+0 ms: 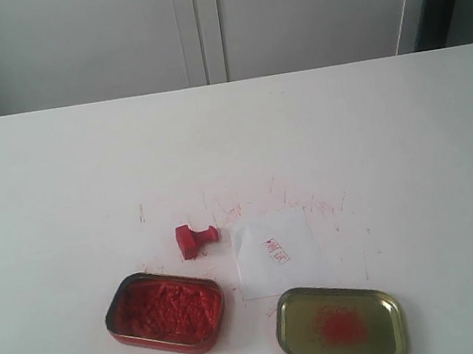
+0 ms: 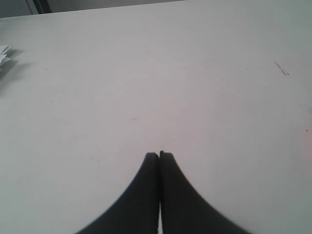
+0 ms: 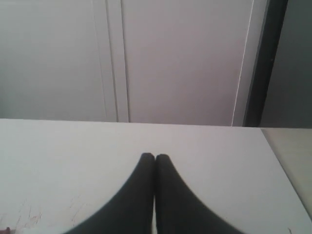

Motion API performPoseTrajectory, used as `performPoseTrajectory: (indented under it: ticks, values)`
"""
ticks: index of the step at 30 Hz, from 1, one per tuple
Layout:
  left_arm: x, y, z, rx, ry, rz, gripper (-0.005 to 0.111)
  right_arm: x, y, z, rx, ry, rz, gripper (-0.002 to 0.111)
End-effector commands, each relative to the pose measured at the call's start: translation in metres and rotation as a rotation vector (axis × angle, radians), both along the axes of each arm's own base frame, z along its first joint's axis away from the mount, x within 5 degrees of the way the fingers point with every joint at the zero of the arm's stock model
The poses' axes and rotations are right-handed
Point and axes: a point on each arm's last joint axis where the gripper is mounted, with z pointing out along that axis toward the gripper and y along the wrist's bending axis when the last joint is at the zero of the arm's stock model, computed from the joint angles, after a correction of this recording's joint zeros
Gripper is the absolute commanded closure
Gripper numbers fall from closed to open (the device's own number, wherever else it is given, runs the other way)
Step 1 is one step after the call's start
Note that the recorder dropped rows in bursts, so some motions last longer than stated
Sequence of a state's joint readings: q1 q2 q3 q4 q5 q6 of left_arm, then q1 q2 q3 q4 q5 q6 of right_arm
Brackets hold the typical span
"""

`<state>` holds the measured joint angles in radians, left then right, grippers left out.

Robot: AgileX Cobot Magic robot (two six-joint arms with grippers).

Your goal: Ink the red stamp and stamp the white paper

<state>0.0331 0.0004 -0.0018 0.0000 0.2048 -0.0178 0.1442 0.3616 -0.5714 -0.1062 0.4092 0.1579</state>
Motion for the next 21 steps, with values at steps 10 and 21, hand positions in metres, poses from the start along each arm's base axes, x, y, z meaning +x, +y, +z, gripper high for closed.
performPoseTrajectory:
  ticks: [10, 21]
  values:
    - [0.000, -0.001, 0.000, -0.009, -0.001, -0.005, 0.107, -0.023, -0.006, 0.006, 0.014, -0.109, -0.055, 0.108]
    - [0.000, -0.001, 0.000, -0.009, -0.001, -0.005, 0.107, -0.031, -0.007, -0.025, -0.005, -0.141, -0.057, 0.108]
